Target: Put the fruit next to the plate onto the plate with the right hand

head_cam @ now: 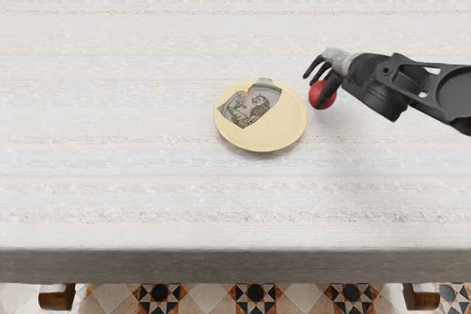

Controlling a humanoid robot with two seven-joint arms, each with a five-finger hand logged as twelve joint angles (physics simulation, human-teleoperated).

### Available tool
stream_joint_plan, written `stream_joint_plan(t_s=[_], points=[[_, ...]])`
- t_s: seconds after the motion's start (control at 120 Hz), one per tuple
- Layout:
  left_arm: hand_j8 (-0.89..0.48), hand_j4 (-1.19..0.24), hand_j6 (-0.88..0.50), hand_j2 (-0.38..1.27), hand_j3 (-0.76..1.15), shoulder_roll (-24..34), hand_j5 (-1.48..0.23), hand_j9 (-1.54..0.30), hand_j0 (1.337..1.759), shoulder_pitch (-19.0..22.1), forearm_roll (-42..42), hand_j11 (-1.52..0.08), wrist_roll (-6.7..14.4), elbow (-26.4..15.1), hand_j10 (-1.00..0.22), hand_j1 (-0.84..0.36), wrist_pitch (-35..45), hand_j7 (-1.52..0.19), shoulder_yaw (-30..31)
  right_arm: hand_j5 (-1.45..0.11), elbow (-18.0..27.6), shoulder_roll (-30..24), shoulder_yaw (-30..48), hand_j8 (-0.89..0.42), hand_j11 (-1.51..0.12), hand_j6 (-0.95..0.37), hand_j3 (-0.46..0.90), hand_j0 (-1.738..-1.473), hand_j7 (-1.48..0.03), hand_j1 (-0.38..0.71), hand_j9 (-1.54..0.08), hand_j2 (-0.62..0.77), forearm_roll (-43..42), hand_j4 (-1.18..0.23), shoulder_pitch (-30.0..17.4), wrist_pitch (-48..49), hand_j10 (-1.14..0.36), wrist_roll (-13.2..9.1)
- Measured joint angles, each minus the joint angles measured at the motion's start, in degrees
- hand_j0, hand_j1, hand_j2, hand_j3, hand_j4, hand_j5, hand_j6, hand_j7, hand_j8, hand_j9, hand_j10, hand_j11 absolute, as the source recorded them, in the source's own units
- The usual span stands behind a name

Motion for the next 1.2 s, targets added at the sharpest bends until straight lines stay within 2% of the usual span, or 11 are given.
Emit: stream_joint_plan(t_s=[0.333,0.992,1.2], points=[[-0.01,-0.01,-0.01,0.0,0.0,0.0,-0.01,-0.01,1.658,0.0,0.0,-0.01,0.0,0.0,-0.01,0.34,0.0,-0.01,0.0,-0.73,3.6,0.2,1.5,-0.43,-0.72,-0.56,0.0,-1.658,-0.72,0.22,-0.73,0.16,0.0,-0.55,1.5,-0.4,-0.49,0.0],[-0.01,-0.01,-0.01,0.0,0.0,0.0,-0.01,-0.01,1.658,0.0,0.0,-0.01,0.0,0.0,-0.01,0.34,0.0,-0.01,0.0,-0.72,5.3,3.6,1.6,-0.44,-0.71,-0.56,0.0,-1.658,-0.72,0.22,-0.72,0.15,-0.1,-0.54,-2.4,-3.4,-0.5,0.0],[-0.01,-0.01,-0.01,0.0,0.0,0.0,-0.01,-0.01,1.658,0.0,0.0,-0.01,0.0,0.0,-0.01,0.34,0.0,-0.01,0.0,-0.62,5.3,3.8,1.7,-0.41,-0.62,-0.48,0.0,-1.658,-0.62,0.17,-0.62,0.05,-0.1,-0.47,-2.8,-4.1,-0.45,0.0]])
